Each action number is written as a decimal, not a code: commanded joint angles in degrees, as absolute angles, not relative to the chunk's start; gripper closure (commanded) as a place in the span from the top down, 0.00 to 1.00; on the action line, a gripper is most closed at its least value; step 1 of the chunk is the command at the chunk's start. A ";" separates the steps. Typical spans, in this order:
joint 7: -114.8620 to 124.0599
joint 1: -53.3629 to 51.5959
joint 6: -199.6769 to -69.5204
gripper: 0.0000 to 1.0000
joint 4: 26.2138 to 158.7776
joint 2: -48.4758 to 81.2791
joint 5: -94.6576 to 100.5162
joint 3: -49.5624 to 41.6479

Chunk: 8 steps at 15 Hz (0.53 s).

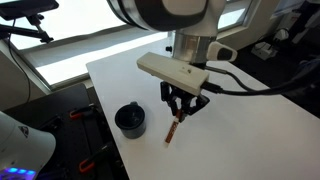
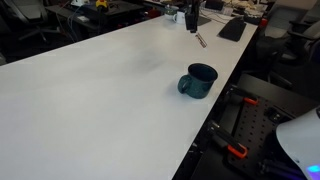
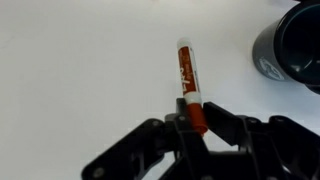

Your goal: Take the marker out of the mug

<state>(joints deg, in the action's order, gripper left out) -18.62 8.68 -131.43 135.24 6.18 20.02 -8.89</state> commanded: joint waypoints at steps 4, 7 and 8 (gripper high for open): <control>-17.64 9.43 -121.36 0.06 127.23 15.29 20.29 -9.41; -17.46 9.39 -120.37 0.06 126.41 17.74 21.13 -9.40; -17.51 9.41 -120.23 0.06 126.27 18.53 21.15 -9.37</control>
